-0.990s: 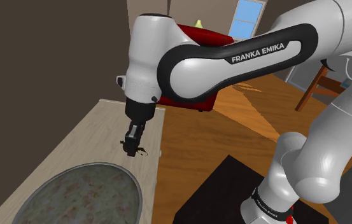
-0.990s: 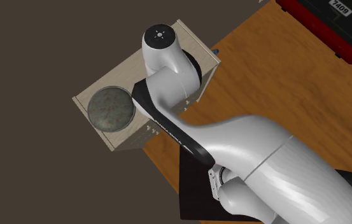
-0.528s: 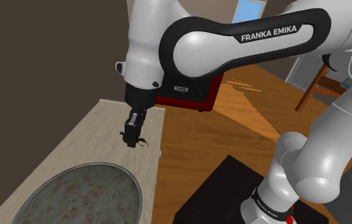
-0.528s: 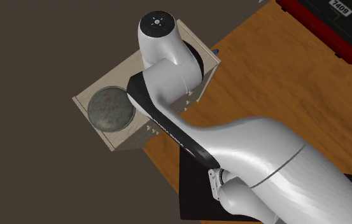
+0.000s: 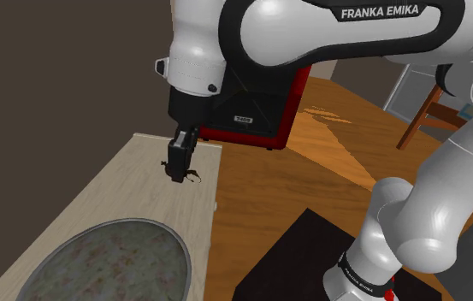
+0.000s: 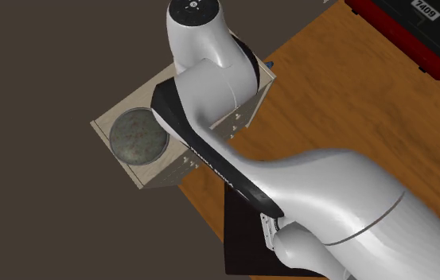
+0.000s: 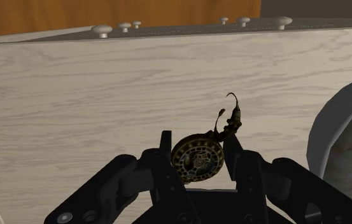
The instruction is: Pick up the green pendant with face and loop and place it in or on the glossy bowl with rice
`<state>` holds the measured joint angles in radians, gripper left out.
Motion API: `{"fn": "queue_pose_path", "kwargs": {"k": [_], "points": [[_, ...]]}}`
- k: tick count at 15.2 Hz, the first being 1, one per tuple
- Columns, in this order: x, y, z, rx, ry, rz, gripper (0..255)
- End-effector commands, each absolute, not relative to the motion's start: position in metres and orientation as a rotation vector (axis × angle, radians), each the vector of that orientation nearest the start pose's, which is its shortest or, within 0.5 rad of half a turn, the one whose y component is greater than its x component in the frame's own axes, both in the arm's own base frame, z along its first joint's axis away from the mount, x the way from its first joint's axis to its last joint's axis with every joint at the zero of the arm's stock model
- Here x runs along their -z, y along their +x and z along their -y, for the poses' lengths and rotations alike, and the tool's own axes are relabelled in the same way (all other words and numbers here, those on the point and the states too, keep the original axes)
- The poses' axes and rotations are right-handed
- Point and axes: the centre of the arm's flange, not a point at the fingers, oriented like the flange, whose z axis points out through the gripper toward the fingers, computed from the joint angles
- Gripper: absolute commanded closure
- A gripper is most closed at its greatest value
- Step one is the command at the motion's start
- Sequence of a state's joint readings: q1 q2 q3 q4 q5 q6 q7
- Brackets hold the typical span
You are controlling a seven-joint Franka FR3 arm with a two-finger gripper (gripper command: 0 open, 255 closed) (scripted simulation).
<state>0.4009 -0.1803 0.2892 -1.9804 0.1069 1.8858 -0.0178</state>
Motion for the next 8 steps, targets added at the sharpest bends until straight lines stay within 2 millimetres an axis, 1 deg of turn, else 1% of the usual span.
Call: {"fn": "queue_pose_path", "kwargs": {"k": [1,8], "points": [[-0.560,0.387,-0.341,0.088,-2.892,1.017,255],[-0.597,0.387,-0.341,0.088,-2.892,1.017,255]]}}
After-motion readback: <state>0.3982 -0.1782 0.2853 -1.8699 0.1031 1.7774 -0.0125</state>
